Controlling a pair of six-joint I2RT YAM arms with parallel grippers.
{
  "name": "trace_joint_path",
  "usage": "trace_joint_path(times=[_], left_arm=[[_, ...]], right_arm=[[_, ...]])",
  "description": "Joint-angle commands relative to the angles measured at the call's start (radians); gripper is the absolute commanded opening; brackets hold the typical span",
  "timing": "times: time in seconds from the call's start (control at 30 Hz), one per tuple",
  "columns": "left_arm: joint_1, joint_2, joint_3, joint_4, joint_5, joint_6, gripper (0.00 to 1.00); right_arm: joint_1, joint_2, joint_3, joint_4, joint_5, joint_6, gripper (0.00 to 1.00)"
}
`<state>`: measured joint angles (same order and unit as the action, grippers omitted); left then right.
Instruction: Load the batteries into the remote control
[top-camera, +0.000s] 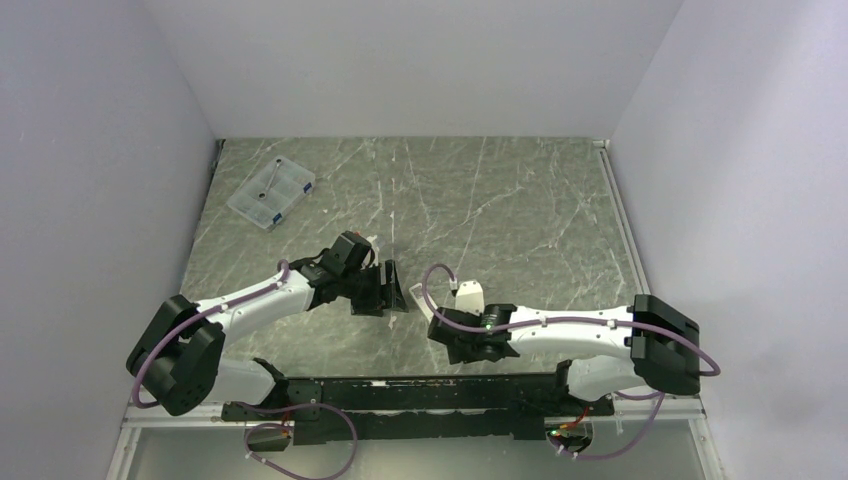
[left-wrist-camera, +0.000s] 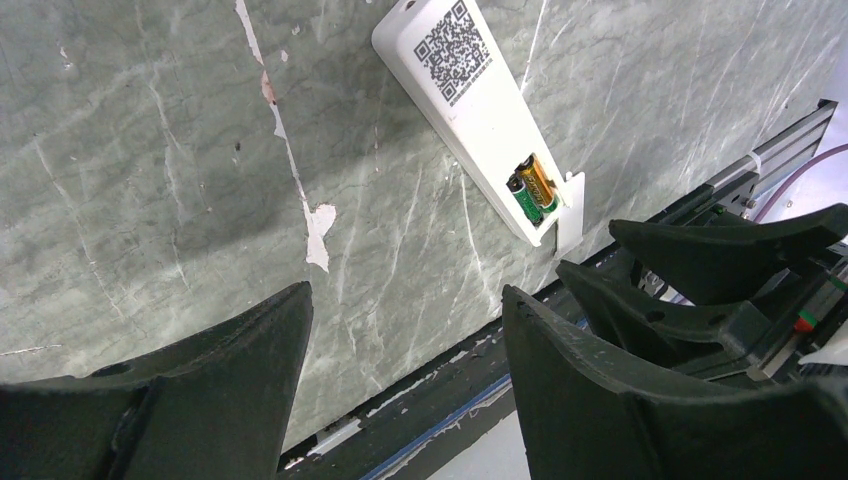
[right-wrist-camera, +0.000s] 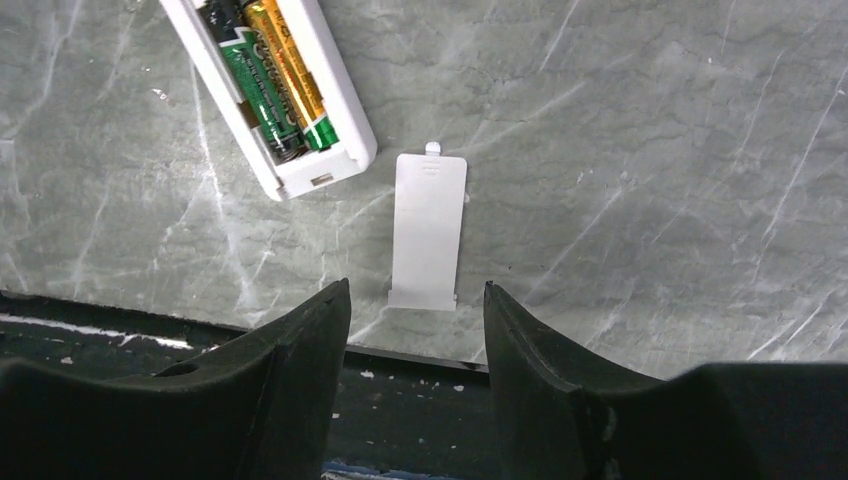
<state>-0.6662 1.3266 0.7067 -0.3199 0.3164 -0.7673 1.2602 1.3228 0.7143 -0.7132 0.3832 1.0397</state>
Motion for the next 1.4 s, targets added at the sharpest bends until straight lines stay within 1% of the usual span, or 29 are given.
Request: trace_joint_path(times=[0.0,0.77,0.97,1.23,1.37], left_arm=[[0.002,-0.009,-0.007,0.011,0.004,0.014,0.75],[0.002,-0.001,-0.006,0.018,0.004,0.01,0.75],[0.001,-0.005,-0.006,0.011,-0.001,0.011,0.75],[0.001,-0.002,-0.004,0.012,0.003,0.012,0.75],[0.002,0.0,0.001,0.01,0.003,0.014,0.75]], right_arm=[[-0.017,0.007,-0.017,0.055,-0.011,0.0,0.54],[-0.023,0.018,-0.086,0.089,-0.04,0.005,0.43],[-0.022,0.039,-0.081,0.091,-0.035,0.001,0.38],[-0.023,0.04,-0.075,0.083,-0.034,-0.007,0.19],[-0.022,0.016,-0.053,0.052,-0.017,-0.015,0.13]])
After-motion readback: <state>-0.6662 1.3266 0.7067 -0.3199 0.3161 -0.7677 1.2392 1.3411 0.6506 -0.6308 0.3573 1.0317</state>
